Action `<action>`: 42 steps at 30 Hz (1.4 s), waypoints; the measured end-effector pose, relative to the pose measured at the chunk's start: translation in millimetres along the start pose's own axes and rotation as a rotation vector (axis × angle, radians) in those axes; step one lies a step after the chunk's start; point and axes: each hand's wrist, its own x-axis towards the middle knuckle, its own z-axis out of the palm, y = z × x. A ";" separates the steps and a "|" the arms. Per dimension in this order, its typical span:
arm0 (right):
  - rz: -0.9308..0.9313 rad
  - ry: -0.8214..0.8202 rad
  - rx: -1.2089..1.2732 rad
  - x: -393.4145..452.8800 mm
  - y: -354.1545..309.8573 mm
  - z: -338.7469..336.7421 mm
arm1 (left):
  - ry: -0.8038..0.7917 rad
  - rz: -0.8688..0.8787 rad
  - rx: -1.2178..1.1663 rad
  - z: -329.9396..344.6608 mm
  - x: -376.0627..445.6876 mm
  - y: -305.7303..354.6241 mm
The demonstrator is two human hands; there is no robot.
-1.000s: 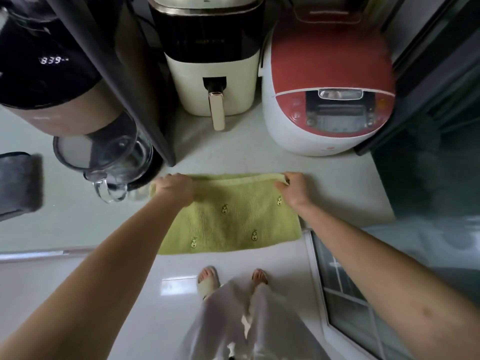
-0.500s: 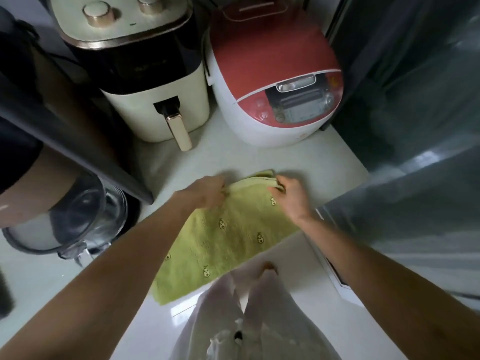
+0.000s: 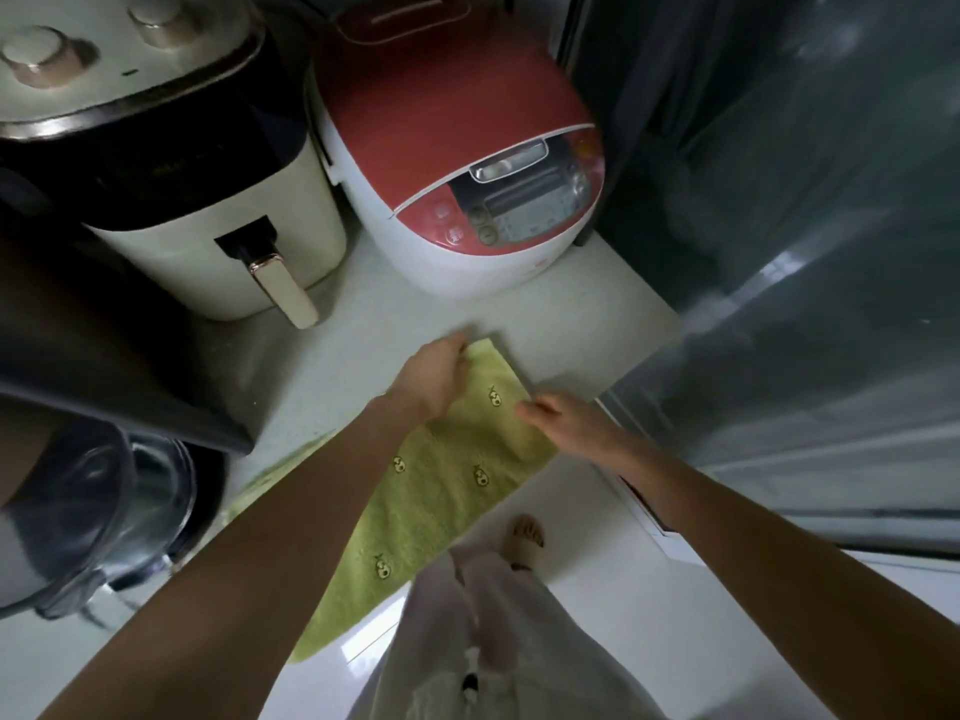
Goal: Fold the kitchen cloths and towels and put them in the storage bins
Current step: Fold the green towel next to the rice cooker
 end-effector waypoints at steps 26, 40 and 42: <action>-0.069 0.302 -0.319 25.6 3.9 -6.0 | 0.203 -0.048 -0.522 9.0 8.4 0.4; -0.865 0.577 -1.052 74.1 -118.1 26.7 | 0.296 -0.480 -0.240 -26.6 -69.5 -69.3; -0.874 0.578 -1.162 89.6 -142.1 23.0 | 0.227 -0.549 -0.320 -31.9 -80.6 -76.3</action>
